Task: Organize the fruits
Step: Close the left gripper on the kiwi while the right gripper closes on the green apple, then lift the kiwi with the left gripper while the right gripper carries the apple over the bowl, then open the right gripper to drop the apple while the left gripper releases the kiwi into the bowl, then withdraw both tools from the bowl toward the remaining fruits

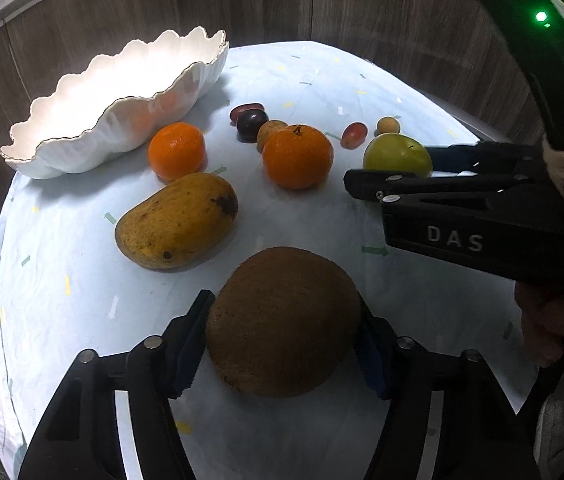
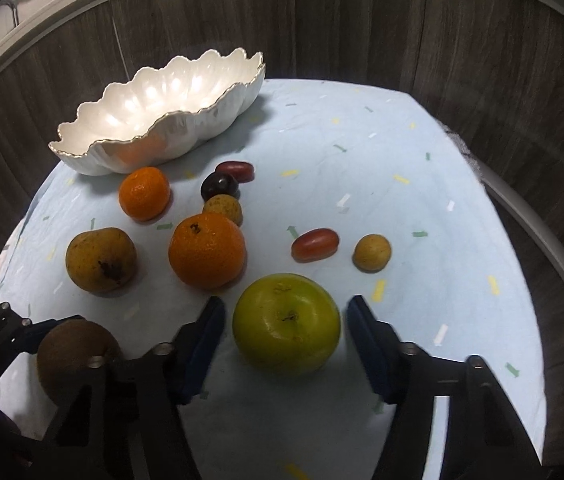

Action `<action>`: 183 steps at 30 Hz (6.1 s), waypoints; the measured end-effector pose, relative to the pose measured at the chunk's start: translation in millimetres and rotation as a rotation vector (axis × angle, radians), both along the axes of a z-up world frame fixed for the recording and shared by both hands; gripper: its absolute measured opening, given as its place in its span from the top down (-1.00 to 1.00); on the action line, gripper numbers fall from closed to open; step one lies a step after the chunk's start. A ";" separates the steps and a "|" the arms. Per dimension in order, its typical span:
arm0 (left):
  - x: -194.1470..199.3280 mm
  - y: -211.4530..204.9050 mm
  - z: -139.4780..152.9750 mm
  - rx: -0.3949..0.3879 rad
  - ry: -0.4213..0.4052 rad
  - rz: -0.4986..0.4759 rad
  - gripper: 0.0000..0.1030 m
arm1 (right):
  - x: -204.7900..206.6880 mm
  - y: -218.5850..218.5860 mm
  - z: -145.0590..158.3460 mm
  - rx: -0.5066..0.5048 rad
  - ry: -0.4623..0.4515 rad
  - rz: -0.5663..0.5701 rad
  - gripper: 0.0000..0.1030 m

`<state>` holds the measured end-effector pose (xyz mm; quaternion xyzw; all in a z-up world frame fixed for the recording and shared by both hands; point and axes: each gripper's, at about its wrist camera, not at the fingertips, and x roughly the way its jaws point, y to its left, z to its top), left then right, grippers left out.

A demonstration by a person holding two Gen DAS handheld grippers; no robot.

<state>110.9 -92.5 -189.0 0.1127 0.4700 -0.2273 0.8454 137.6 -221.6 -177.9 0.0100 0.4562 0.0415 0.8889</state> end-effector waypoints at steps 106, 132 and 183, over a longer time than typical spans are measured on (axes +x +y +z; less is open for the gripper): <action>201.4 133.8 96.8 0.016 -0.157 0.372 -0.17 | 180.7 68.0 80.6 0.016 -0.055 0.022 0.04; 193.7 134.7 114.8 0.063 -0.222 0.408 -0.95 | 176.8 68.5 90.4 0.022 -0.081 -0.019 -0.72; 85.5 83.3 157.9 -0.018 -0.318 0.351 -0.99 | 64.9 16.3 149.9 0.000 -0.284 -0.077 -0.76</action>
